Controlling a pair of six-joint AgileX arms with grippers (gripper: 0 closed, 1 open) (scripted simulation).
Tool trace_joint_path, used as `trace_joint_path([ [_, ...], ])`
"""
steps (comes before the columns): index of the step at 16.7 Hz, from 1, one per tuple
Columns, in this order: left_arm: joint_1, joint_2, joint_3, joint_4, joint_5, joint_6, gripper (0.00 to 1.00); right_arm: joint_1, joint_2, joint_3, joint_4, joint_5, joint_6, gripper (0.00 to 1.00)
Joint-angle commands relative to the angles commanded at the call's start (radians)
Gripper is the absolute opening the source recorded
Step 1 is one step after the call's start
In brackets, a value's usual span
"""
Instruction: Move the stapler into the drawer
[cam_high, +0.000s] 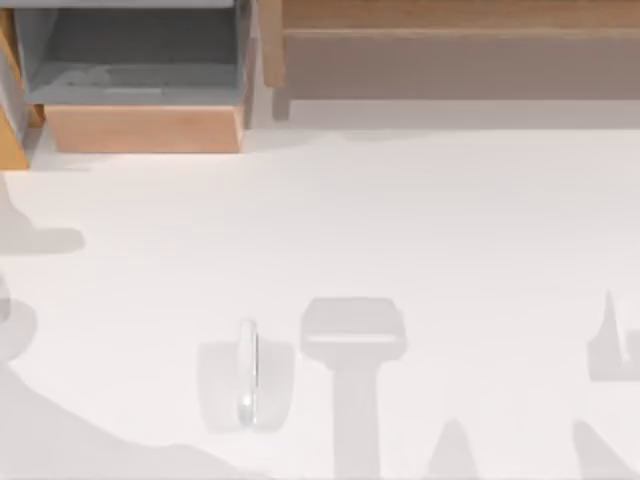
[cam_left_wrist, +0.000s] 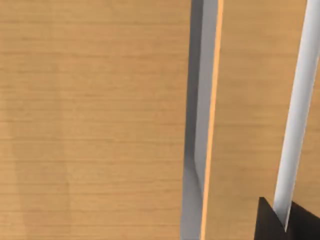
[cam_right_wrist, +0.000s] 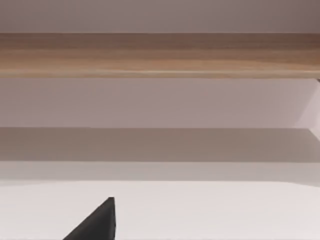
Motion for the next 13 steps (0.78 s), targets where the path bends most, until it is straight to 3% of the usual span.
trace_joint_path([
  [4, 0.01, -0.007, -0.013, 0.012, 0.008, 0.001, 0.0, 0.0, 0.0, 0.0, 0.0, 0.0, 0.0, 1.0],
  [13, 0.091, -0.099, -0.24, 0.13, 0.09, 0.005, 0.0, 0.0, 0.0, 0.0, 0.0, 0.0, 0.0, 1.0],
])
